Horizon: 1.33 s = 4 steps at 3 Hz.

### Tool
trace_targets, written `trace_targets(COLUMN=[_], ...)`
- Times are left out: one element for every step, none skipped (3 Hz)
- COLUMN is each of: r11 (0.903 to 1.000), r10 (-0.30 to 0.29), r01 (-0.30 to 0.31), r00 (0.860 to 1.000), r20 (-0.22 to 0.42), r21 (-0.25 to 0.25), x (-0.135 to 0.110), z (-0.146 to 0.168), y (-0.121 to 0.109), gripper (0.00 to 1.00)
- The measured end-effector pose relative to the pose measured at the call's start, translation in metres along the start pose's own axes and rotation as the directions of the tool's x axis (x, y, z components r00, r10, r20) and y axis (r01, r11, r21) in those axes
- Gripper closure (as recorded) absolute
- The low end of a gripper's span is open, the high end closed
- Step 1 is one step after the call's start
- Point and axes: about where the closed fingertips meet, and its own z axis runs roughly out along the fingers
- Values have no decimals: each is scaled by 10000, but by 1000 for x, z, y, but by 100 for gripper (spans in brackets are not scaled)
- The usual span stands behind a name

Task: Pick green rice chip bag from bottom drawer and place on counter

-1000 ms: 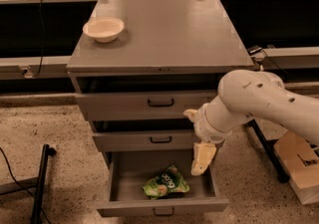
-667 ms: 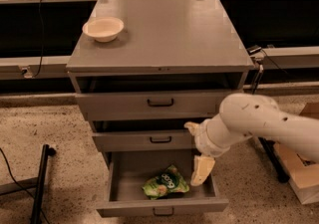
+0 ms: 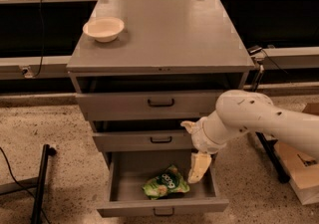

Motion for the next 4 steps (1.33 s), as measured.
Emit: trace_targets(r11=[9994,9994,9998,9963], r10=[-334,-325,-188,-507], r01=[344,335,176,417], r00=[9955,9955,9955,9911], r20=[889,889,928,1228], r21=[-97,-97,134,746], x=[14,14,33,53], z=[37,37,68,108], y=[15,15,15,16], gripper=[0,0,0,0])
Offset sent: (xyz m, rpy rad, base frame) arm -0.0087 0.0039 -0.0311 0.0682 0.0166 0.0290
